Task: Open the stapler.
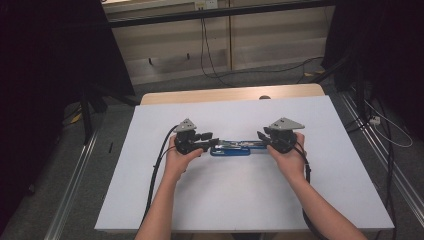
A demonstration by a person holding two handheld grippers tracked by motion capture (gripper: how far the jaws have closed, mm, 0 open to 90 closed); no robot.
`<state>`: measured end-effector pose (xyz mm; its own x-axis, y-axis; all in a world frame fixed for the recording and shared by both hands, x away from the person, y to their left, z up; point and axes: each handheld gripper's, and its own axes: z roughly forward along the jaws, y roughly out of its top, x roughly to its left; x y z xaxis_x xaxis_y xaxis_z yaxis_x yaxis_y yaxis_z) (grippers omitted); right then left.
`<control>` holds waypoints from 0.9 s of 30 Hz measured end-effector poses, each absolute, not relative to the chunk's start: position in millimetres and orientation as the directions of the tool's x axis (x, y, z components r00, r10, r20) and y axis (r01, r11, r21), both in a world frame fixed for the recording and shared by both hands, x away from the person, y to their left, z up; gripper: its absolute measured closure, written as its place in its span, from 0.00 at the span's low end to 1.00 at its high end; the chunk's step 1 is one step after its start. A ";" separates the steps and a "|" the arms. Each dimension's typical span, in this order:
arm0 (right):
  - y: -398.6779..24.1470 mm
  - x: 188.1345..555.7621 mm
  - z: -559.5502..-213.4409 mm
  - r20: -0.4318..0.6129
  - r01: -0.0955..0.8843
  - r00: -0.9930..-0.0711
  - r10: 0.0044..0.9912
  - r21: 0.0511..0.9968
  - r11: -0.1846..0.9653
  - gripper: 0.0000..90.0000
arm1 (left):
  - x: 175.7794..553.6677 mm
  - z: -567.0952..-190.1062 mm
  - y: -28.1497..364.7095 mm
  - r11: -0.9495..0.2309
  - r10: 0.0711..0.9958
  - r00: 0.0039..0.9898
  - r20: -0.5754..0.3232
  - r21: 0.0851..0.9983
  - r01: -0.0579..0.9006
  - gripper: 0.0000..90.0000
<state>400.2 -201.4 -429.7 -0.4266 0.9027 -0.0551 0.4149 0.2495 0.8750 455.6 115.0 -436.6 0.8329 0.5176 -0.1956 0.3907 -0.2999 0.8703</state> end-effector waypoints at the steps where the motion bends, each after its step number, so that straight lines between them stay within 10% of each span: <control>1: -203.7 400.4 -428.2 -0.049 0.419 -0.418 0.907 0.876 0.241 0.63 | 454.7 -435.8 115.3 -0.309 0.519 0.834 -0.185 0.870 0.385 0.57; 10: -226.5 406.2 -418.9 -0.045 0.410 -0.383 0.923 0.887 0.214 0.35 | 451.5 -431.4 122.7 -0.316 0.572 0.802 -0.171 0.856 0.408 0.19; 27: -256.5 418.4 -439.2 -0.019 0.494 -0.276 0.961 0.855 0.159 0.22 | 448.6 -424.5 133.6 -0.309 0.605 0.785 -0.137 0.868 0.389 0.10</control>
